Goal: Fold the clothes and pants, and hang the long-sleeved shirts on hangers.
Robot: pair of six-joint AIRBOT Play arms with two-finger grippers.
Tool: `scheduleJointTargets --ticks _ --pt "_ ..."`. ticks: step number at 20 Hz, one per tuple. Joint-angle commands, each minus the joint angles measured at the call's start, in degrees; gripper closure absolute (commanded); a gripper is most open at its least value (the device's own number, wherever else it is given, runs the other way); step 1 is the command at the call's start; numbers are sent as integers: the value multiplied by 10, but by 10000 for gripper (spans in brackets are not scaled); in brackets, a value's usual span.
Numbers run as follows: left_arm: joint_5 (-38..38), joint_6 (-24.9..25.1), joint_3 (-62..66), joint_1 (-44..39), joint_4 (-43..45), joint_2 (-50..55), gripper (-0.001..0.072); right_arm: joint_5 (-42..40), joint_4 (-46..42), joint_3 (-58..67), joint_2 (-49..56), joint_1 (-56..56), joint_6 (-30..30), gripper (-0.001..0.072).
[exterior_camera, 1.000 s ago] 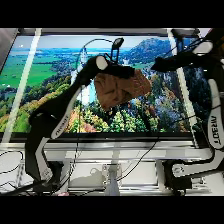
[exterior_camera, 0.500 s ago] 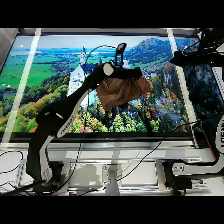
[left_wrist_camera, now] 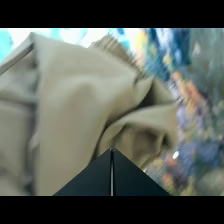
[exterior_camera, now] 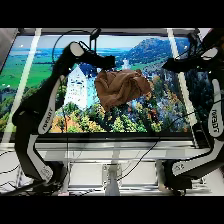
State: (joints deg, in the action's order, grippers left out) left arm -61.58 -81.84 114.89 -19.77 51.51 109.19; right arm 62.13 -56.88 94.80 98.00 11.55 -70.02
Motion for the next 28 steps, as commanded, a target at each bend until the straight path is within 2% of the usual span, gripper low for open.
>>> scheduleJointTargets --ticks 1,2,4,5,6,7,10,13,18,22,28 --pt "-106 3 0 25 110 -21 698 9 59 1 37 -17 74 462" --pt "-120 2 0 21 137 -22 699 2 81 1 40 -24 96 490" --pt "-129 2 0 16 140 -23 698 -2 97 11 46 -42 142 486" --pt "-129 2 0 11 139 -22 698 0 102 22 50 -52 145 488" --pt "-129 2 0 6 139 -22 697 -1 118 32 52 -62 162 511" --pt "-129 2 0 1 139 -22 697 -1 134 42 52 -74 197 678" --pt "-129 2 0 -16 141 -21 697 -12 133 54 53 -112 200 674" --pt "-129 2 0 -24 141 -21 697 17 116 54 70 -151 196 674" --pt "-129 2 0 -26 141 -21 697 90 34 53 83 -180 195 673" --pt "-129 2 0 -26 141 -21 697 105 -31 45 83 -156 163 674" --pt "-129 2 0 -26 141 -21 697 298 -187 36 83 -116 172 673"
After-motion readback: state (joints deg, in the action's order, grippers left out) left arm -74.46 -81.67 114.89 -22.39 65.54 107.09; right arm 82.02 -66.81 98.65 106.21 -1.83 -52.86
